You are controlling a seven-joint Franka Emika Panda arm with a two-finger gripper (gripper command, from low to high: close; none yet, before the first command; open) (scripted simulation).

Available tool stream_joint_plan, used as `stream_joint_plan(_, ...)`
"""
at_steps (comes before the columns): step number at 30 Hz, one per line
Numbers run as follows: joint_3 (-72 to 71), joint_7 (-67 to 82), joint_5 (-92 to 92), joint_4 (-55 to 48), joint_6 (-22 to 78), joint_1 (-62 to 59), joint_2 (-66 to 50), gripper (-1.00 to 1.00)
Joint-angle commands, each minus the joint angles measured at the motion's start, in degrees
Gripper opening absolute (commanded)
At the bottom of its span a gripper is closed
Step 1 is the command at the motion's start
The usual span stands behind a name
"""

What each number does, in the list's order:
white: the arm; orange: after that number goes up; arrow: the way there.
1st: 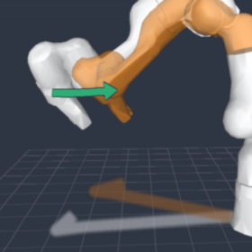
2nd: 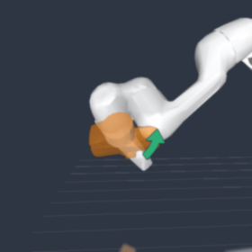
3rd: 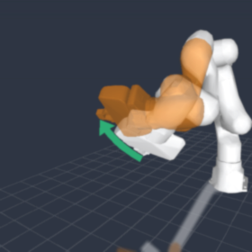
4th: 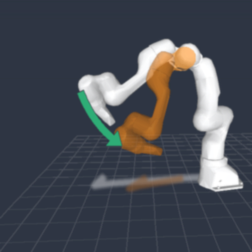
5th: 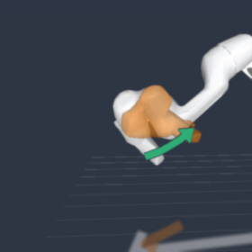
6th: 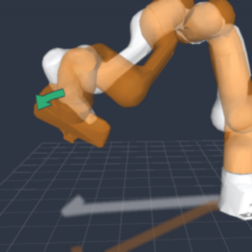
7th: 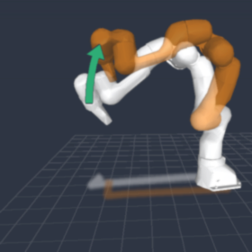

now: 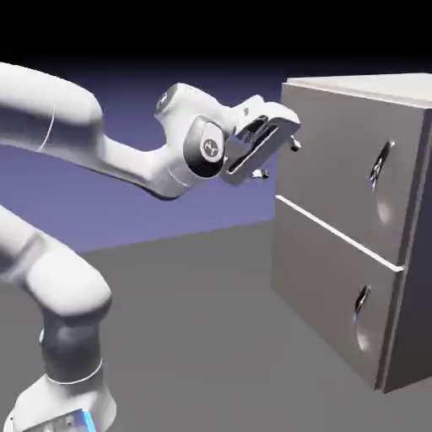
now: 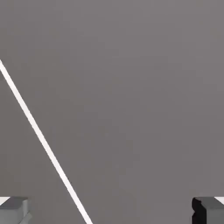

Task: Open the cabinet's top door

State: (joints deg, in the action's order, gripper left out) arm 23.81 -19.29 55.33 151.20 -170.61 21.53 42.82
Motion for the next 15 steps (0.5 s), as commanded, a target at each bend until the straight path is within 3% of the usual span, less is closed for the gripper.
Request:
stream_joint_plan(1, 1.07, 1.04, 2.5, -0.44, 0.15, 0.94, 0.46, 0.0)
stream_joint_plan(15, 16.08, 15.65, 37.38, -6.62, 2.29, 14.08, 6.86, 0.0)
